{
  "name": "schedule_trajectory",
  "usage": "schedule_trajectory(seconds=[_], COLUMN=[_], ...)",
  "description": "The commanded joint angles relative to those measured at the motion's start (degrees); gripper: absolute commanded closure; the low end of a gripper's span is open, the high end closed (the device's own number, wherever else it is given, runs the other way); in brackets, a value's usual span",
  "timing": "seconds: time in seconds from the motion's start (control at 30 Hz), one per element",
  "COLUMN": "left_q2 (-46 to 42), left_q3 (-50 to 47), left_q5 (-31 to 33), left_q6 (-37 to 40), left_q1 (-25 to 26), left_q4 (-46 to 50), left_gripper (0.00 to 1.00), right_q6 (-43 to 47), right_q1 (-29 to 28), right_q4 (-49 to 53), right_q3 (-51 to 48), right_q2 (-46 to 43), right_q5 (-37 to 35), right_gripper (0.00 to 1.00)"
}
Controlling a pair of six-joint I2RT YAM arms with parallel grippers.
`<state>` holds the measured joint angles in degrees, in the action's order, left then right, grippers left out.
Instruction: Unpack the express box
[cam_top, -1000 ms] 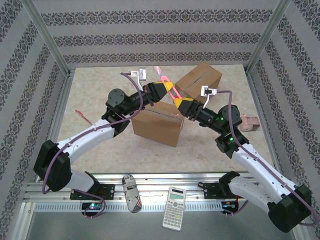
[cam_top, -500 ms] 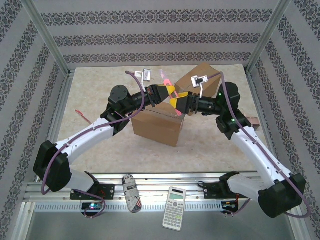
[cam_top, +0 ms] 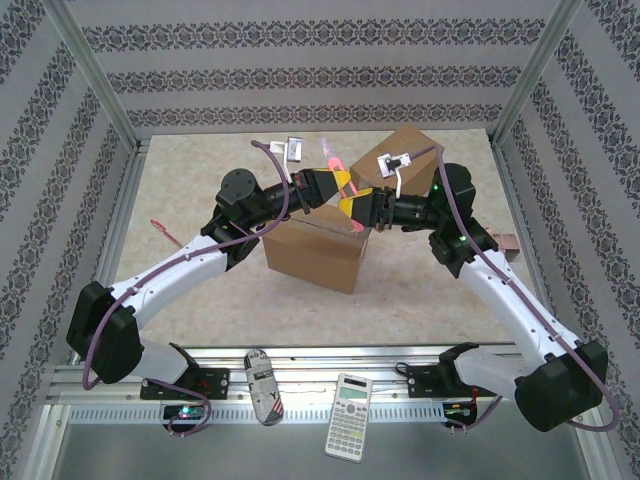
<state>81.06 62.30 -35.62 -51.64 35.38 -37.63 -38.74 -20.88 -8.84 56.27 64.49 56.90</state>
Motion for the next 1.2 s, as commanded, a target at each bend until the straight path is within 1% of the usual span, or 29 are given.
schedule_trajectory(seconds=[0.0,0.17,0.27,0.37,0.47,0.6,0.67,0.7,0.73,0.77,0.8,0.83,0.87,0.97,1.0,1.07,1.13,1.17], left_q2=[-0.04,-0.04,0.18,0.34,0.43,0.53,0.62,0.63,0.58,0.42,0.33,0.00,-0.45,-3.24,-4.54,-7.42,-9.83,-10.51], left_q3=[1.83,1.78,1.87,1.86,1.81,1.51,1.38,1.36,1.25,1.20,1.15,1.20,1.18,0.87,0.87,1.87,4.31,5.77], left_q5=[-0.60,-0.45,-0.53,-0.56,-0.57,-0.66,-0.62,-0.68,-0.73,-0.79,-0.82,-0.86,-0.90,-0.15,0.48,3.55,9.37,12.53], left_q6=[-0.39,-0.72,-1.01,-1.25,-1.45,-1.43,-1.36,-1.36,-1.28,-1.19,-1.10,-0.91,-0.59,1.57,2.76,6.47,12.01,14.24], left_q1=[-0.59,-1.02,-1.18,-1.25,-1.27,-1.27,-1.36,-1.36,-1.45,-1.53,-1.75,-2.04,-2.38,-4.07,-4.81,-6.28,-7.40,-7.82], left_q4=[-0.69,-0.96,-1.39,-1.57,-1.85,-2.00,-1.90,-1.92,-1.82,-1.68,-1.43,-0.78,0.13,5.18,9.01,19.21,34.30,40.32], left_gripper=[1.00,1.00,1.00,1.00,1.00,1.00,1.00,0.97,0.89,0.79,0.61,0.19,0.00,0.00,0.00,0.00,0.00,0.00], right_q6=[0.55,0.46,0.64,0.42,0.27,0.07,-0.19,-0.41,-0.59,-0.70,-0.89,-0.97,-1.14,-2.12,-3.05,-4.55,-5.96,-6.34], right_q1=[-0.85,-1.18,-1.44,-1.62,-1.93,-2.14,-2.22,-2.24,-2.23,-2.23,-2.24,-2.14,-2.08,-1.39,-0.95,-0.10,1.26,1.80], right_q4=[-2.28,-2.50,-2.71,-2.94,-3.14,-3.25,-3.37,-3.42,-3.50,-3.47,-3.26,-2.85,-2.45,0.64,1.31,3.86,8.65,10.86], right_q3=[-1.14,-2.04,-2.56,-2.49,-2.06,-1.45,-1.27,-1.32,-1.25,-1.33,-1.34,-1.42,-1.43,-1.80,-2.40,-3.56,-4.67,-5.12], right_q2=[-1.38,-2.13,-2.46,-2.36,-2.02,-1.48,-1.27,-1.28,-1.26,-1.37,-1.53,-1.69,-1.97,-3.35,-4.14,-6.19,-8.69,-9.77], right_q5=[-0.59,-1.00,-1.46,-1.96,-2.61,-4.21,-5.21,-5.72,-6.20,-6.79,-7.56,-8.28,-9.00,-11.60,-12.45,-14.14,-15.63,-16.06], right_gripper=[0.62,0.57,0.60,0.65,0.75,0.99,1.00,1.00,1.00,1.00,1.00,1.00,1.00,1.00,1.00,1.00,1.00,1.00])
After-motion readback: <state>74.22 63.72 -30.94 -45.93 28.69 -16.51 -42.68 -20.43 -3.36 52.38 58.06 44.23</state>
